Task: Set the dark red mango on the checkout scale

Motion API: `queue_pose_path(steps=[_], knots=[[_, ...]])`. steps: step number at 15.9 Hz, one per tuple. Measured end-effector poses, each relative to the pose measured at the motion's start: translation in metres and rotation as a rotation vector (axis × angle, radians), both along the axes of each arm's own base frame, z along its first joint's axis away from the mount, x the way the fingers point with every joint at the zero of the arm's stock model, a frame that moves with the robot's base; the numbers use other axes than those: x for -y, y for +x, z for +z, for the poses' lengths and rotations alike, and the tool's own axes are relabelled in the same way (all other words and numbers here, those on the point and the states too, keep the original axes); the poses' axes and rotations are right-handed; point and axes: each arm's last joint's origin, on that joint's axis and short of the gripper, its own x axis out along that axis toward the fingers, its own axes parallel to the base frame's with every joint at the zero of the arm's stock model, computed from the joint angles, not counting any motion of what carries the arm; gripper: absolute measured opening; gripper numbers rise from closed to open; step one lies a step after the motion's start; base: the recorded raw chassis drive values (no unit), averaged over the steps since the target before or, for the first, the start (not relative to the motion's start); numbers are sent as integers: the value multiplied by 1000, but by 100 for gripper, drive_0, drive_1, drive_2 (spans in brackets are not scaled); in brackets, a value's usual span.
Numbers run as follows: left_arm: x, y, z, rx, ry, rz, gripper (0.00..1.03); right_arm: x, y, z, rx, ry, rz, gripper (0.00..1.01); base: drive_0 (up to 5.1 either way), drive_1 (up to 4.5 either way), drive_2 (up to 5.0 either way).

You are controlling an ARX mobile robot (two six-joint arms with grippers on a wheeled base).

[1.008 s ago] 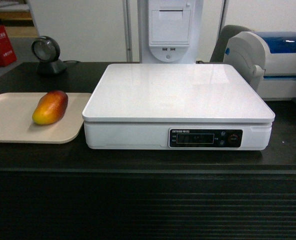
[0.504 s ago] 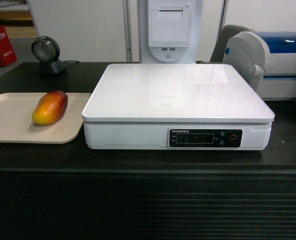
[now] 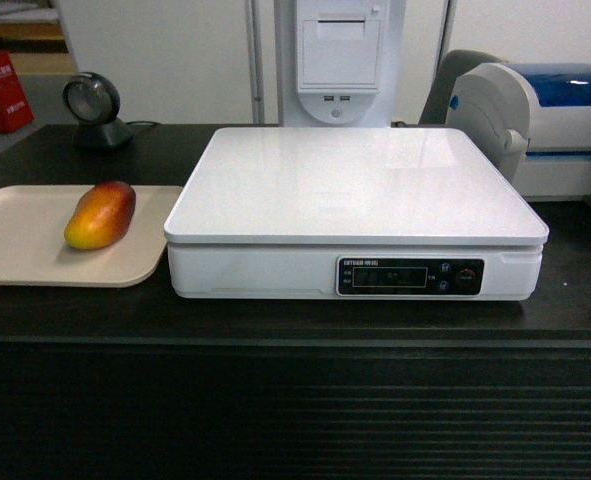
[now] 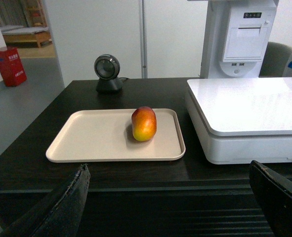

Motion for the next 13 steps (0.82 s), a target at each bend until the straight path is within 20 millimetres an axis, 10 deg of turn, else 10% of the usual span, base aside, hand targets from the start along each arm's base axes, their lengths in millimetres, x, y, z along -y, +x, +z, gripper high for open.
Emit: queue_pose_path(steps=[10,13], knots=[[-2,2,5,56,-66,222,98,0,0,0,2,0,-1,98,0,0,0],[-14,33,15,88,-83,247,98,0,0,0,0,0,0,98,0,0,0]])
